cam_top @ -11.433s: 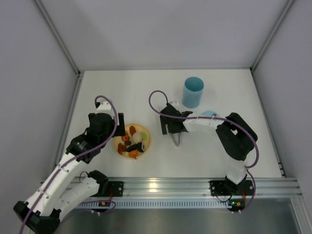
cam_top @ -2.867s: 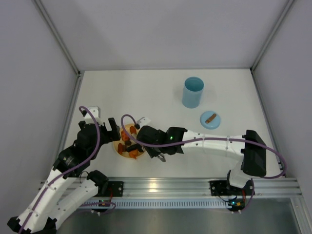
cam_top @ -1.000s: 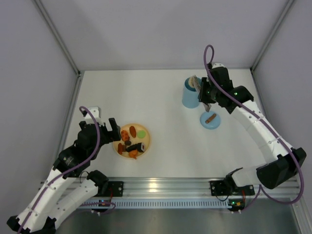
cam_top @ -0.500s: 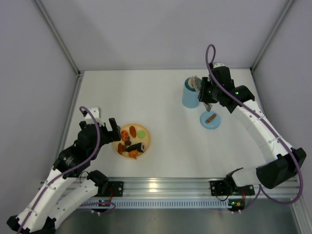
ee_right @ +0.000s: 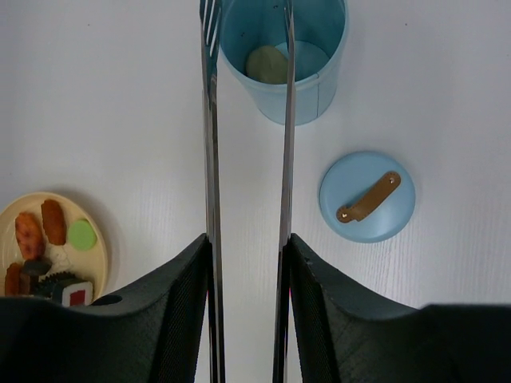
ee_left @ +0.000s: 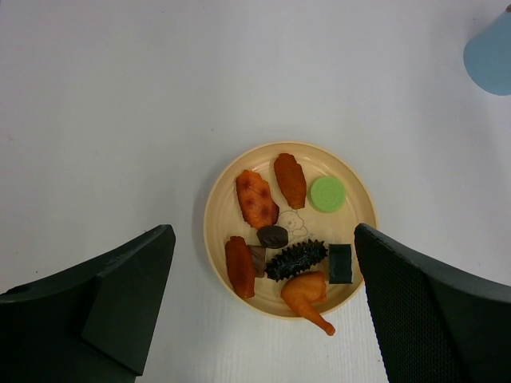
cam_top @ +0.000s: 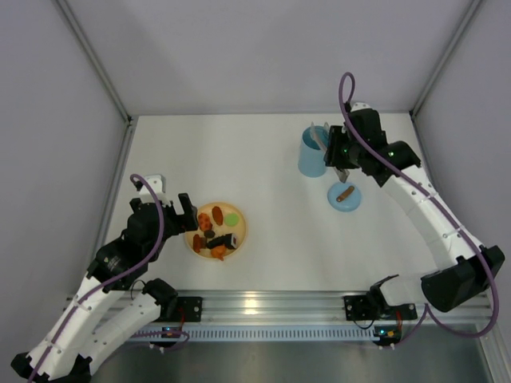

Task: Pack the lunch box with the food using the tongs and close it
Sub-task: Place the fake food in the packing box, then pick up the fake food from the plate.

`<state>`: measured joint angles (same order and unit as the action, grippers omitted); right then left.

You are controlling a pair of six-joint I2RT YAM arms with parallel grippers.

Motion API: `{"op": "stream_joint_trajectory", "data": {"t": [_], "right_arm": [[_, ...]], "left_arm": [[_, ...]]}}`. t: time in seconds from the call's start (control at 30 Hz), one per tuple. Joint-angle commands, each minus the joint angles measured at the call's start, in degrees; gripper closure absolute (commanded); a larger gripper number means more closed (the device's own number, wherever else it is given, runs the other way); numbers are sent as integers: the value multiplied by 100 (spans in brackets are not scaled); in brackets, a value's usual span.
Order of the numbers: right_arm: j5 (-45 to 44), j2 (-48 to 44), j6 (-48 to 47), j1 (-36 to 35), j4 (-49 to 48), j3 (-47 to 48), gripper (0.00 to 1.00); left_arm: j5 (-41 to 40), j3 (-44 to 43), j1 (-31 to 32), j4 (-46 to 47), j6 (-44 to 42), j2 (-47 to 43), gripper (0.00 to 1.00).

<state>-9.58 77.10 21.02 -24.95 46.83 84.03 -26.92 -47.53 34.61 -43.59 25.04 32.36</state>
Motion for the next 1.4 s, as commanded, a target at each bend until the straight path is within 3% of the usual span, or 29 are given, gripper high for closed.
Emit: {"op": "stream_joint_trajectory", "data": {"t": [0.0, 0.27, 0.5, 0.87, 1.37], "right_arm": [[87, -388, -71, 60, -7, 131, 59], [194, -749, 34, -641, 160, 184, 59], [-421, -618, 438, -2494, 90, -18, 59], [-861, -179, 1027, -4587, -420, -800, 55], [-808, 305, 1247, -5204, -701, -1161, 48]], "left_arm": [[-121, -2, 19, 167, 36, -37, 1], [-112, -2, 28, 167, 28, -19, 1], [-138, -2, 19, 167, 36, -10, 1], [-130, 7, 28, 158, 45, -19, 1], [-130, 7, 37, 158, 36, -28, 1]]}}
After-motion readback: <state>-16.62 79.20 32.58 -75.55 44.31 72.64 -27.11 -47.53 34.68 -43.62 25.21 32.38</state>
